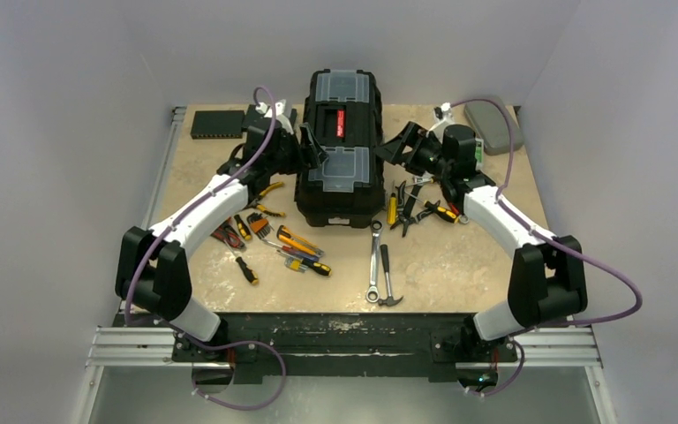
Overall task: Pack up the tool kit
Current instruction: Open the toolbox at the center of the board, then adjust the toolbox at the center of the board.
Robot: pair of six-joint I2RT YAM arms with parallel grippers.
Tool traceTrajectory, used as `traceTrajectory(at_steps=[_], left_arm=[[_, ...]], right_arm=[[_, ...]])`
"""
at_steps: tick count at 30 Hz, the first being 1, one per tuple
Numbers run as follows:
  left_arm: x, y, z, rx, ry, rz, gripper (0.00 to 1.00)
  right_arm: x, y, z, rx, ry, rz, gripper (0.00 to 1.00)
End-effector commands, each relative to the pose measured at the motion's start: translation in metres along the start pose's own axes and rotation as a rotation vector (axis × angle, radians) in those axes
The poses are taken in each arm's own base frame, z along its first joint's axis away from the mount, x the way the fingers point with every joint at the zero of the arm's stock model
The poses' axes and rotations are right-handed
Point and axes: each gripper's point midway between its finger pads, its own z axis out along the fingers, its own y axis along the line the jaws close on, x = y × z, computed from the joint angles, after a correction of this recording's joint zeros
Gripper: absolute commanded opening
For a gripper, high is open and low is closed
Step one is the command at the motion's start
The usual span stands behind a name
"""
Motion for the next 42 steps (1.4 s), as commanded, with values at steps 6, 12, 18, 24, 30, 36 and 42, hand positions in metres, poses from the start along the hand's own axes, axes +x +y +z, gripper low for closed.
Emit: traceTrajectory(at_steps=[6, 12, 18, 24, 30, 36, 42], left_arm=[[-0.032, -0.017, -0.039, -0.018, 0.046, 0.124, 0.82], [-0.066, -0.016, -0.043, -0.035, 0.017, 0.151, 0.84], [-0.084, -0.023, -0.021, -0.042, 0.044, 0.18, 0.85], [-0.081, -0.016, 0.015, -0.074, 0.132, 0.186, 0.93], [-0.077, 0.008, 0.045, -0.168, 0.17, 0.204, 0.92], [-0.078, 0.033, 0.063, -0.285, 0.179, 0.252, 0.86], [-0.054, 0.061, 0.078, -0.359, 0.266, 0.223, 0.86]], right_arm=[[-0.021, -0.001, 0.005, 0.066, 0.016, -0.134, 0.77], [-0.034, 0.004, 0.018, 0.062, 0.009, -0.147, 0.75], [-0.049, 0.005, 0.026, 0.075, -0.025, -0.157, 0.74], [-0.052, 0.005, 0.029, 0.08, -0.033, -0.162, 0.76], [-0.054, 0.002, 0.027, 0.077, -0.048, -0.165, 0.76], [-0.053, -0.002, 0.024, 0.077, -0.061, -0.162, 0.76], [-0.054, -0.008, 0.025, 0.089, -0.062, -0.156, 0.75]])
